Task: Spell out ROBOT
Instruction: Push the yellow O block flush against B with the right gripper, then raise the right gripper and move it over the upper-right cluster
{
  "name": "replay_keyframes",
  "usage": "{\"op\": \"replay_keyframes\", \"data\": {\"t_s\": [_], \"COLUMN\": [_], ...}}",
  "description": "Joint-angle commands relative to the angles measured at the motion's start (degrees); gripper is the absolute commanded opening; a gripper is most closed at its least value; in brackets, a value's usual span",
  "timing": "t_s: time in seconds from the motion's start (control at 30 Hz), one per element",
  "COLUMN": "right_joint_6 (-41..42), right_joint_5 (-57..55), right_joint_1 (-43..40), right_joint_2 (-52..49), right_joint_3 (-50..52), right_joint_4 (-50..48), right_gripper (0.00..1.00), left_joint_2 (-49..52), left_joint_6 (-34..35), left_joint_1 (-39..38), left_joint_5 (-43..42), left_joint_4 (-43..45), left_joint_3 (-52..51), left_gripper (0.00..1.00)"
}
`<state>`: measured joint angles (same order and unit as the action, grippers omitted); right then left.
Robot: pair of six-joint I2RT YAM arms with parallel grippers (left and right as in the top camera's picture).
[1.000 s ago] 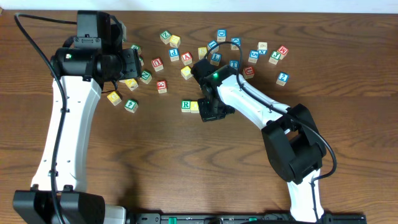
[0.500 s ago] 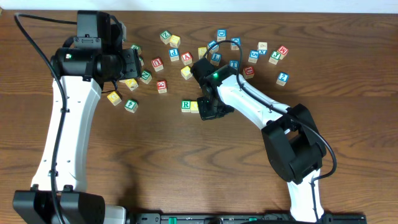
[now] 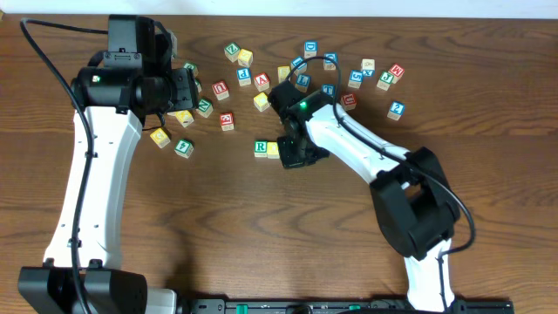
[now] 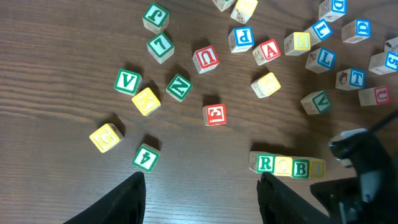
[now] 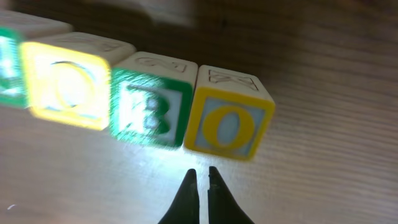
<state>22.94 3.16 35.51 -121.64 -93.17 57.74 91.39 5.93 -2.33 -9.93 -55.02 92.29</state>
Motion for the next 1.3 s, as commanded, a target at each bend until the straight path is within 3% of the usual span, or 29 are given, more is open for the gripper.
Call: {"op": "replay_keyframes", "data": {"t_s": [0.0,0.27,0.63,1.27], "right_joint_6": [-1.0,-0.9,-0.7,-0.7], "right_joint_5": [0.2,0.2,0.7,0.6], "right_joint_1": [-0.9,-5.6,-11.5,-12.1], "right_joint_2": [6.4,12.9,13.6,13.6], "right_joint_3": [-2.3,-2.7,-2.8,-2.8], "right_joint_4": [0.1,-0.6,-0.7,-4.3], "right_gripper": [0.04,0.16,0.31,0.65], "left_joint_2": [0.3,0.3,0.3,0.4], "left_joint_6": [-0.3,-0.3,-0.3,-0.4], "left_joint_1": [0.3,0.3,0.3,0.3], "left_joint_5": [0.6,0.6,0.6,0.6], "left_joint_4": [0.2,0.3,0.9,2.1], "left_joint_3": [0.7,0.7,0.7,0.7], "left_gripper": [0.57,0.57,0.57,0.57]}}
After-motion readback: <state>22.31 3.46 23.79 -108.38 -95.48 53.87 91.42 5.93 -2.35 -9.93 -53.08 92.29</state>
